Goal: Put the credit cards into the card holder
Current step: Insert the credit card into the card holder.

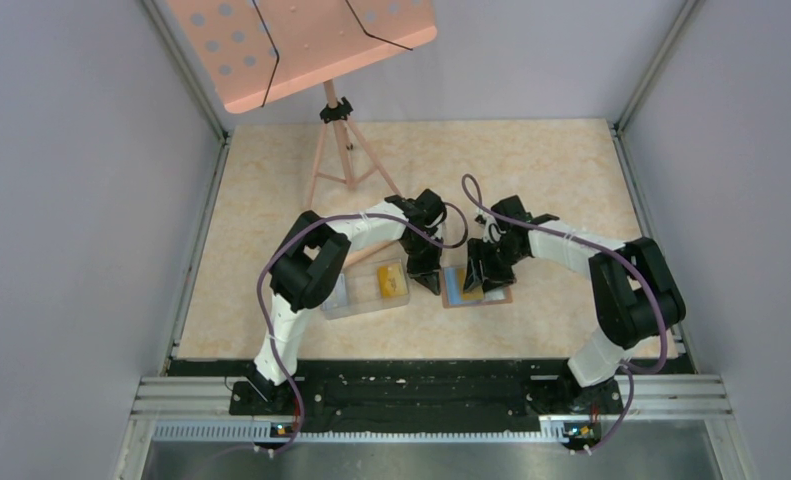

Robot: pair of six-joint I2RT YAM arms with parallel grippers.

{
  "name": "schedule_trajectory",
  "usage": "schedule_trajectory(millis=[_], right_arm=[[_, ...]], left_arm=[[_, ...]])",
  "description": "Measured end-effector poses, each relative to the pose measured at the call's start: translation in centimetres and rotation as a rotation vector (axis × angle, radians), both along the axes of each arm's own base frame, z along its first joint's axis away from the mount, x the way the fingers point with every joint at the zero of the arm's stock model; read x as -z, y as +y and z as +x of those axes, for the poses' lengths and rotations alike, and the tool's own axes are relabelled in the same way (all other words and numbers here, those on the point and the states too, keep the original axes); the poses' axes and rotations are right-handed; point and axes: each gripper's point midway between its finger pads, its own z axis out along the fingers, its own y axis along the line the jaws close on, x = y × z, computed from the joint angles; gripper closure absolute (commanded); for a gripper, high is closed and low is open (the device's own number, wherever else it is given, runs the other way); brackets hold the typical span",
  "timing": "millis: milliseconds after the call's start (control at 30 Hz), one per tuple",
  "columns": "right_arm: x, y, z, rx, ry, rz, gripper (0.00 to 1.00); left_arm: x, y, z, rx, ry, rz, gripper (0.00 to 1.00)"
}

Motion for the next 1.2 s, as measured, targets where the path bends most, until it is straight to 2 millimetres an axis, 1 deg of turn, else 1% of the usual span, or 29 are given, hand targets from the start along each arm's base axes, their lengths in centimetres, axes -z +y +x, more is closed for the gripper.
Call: schedule_trajectory(millis=[67,167,333,400,467,533,633,733,800,867,967,1033,1067,1200], right_arm=[[0.1,0.2,0.0,-0.001,-0.001,0.014,0.58],[0.2,0.4,-0.3,-0.003,0.005,0.034,0.62],[0.3,0.7,-0.7,-0.013,0.019,0.058,0.78],[0.4,0.8,-1.0,-0.018,0.029,0.066,0.81],[0.4,0.8,-1.2,-0.02,0.036,0.072,0.81],[0.4,0.9,-1.3,-0.022,0.038,0.08,0.78],[0.4,1.0,-1.4,-0.021,0.041,0.084,0.62],[0.3,1.1,-1.4,-0.018,0.042,0.088,0.5],[0.1,1.3,-1.3,-0.016,0.045,0.099,0.47],[0.0,1.4,-1.2,-0.011,0.042,0.099,0.45],[-0.1,1.2,-0.8,-0.002,0.033,0.094,0.44],[-0.2,1.0,-0.6,0.006,0.031,0.093,0.46],[-0.2,0.9,-0.4,0.01,0.029,0.092,0.49],[-0.2,0.6,0.0,0.021,0.019,0.088,0.64]], left_arm=[[0.0,0.0,0.0,0.003,-0.001,-0.001,1.0],[0.0,0.0,0.0,0.007,-0.003,-0.002,1.0],[0.0,0.0,0.0,0.012,-0.002,-0.004,1.0],[0.0,0.0,0.0,0.014,-0.003,-0.003,1.0],[0.0,0.1,0.0,0.014,-0.003,-0.001,1.0],[0.0,0.1,0.0,0.014,-0.003,0.0,1.0],[0.0,0.1,0.0,0.015,-0.005,0.004,1.0],[0.0,0.2,0.0,0.018,-0.009,0.007,1.0],[0.0,0.2,0.0,0.02,-0.012,0.009,1.0],[0.0,0.2,0.0,0.026,-0.017,0.012,1.0],[0.0,0.3,0.1,0.036,-0.029,0.02,1.0],[0.0,0.3,0.2,0.039,-0.034,0.023,1.0],[0.0,0.3,0.2,0.04,-0.036,0.024,1.0],[0.0,0.4,0.3,0.042,-0.04,0.027,1.0]])
